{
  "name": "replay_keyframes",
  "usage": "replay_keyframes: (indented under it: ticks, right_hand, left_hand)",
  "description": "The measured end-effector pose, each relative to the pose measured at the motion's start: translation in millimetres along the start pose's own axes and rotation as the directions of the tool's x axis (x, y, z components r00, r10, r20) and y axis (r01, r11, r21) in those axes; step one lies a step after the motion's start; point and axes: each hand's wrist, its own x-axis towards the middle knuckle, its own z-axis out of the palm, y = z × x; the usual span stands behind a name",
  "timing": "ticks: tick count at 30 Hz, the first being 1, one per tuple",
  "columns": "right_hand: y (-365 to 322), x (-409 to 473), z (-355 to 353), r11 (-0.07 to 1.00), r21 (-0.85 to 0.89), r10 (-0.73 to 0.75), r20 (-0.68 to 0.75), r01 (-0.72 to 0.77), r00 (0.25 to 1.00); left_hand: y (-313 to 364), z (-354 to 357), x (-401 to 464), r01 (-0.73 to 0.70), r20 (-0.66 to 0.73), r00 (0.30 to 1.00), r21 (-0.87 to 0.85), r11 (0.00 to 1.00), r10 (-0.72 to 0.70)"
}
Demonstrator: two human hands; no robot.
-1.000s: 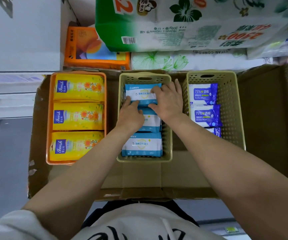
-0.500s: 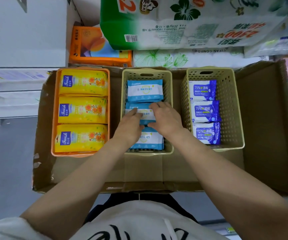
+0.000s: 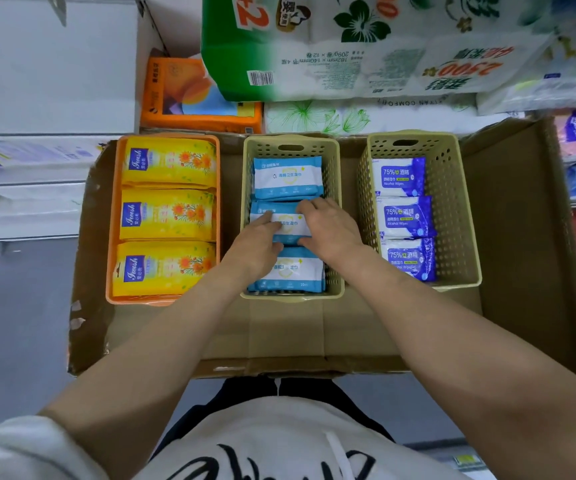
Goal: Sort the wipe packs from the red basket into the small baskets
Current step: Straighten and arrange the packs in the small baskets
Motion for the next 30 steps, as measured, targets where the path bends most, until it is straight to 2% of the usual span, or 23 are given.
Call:
replay_keyframes:
  ticks: [3, 6, 9, 11, 17, 21, 23, 26, 30]
  right_hand:
    - [0.0, -2.5, -3.4, 0.999, 0.054, -0.006, -0.026, 0.008, 1.0]
    - [-1.6, -15.4, 0.4, 0.996, 0.093, -0.002, -0.089, 0.011, 0.996]
    - [-7.3, -33.7, 14.1, 0.997, 0.074, 0.001, -0.013, 0.0, 1.0]
    - [-10.0, -41.0, 21.9, 1.0, 0.015, -0.009, 0.027, 0.008, 1.0]
    - [-11.6, -40.0, 22.7, 0.999, -0.036, -0.009, 0.024, 0.01, 1.0]
    - [-11.8, -38.2, 16.4, 0.991, 0.121, 0.067, -0.045, -0.061, 0.997]
    - [-11.5, -33.4, 9.2, 0.973, 0.177, 0.168, -0.088, -0.151, 0.982]
    - [-14.3, -20.6, 1.5, 0.969, 0.099, 0.228, -0.017, -0.225, 0.974]
    - [-18.4, -9.2, 0.7, 0.959, 0.113, 0.255, 0.059, -0.26, 0.965]
  left_hand:
    - [-3.3, -1.7, -8.5, -0.039, -0.073, 0.996, 0.02, 0.999, 0.04]
    - [-9.7, 1.8, -23.7, -0.151, -0.104, 0.979, 0.203, 0.967, 0.175]
    - [-15.4, 13.5, -32.9, -0.239, -0.033, 0.96, 0.416, 0.877, 0.278]
    - [-17.9, 20.6, -33.8, -0.258, -0.024, 0.95, 0.5, 0.827, 0.31]
    - [-19.5, 23.6, -30.3, -0.271, -0.031, 0.945, 0.487, 0.83, 0.327]
    - [-22.9, 18.3, -27.4, -0.268, -0.087, 0.944, 0.365, 0.892, 0.319]
    - [-22.3, 14.2, -21.5, -0.249, -0.13, 0.935, 0.423, 0.871, 0.33]
    - [-19.0, 6.6, -5.6, -0.201, -0.113, 0.94, 0.578, 0.791, 0.322]
    - [-18.6, -0.1, 9.5, -0.17, -0.024, 0.974, 0.587, 0.792, 0.226]
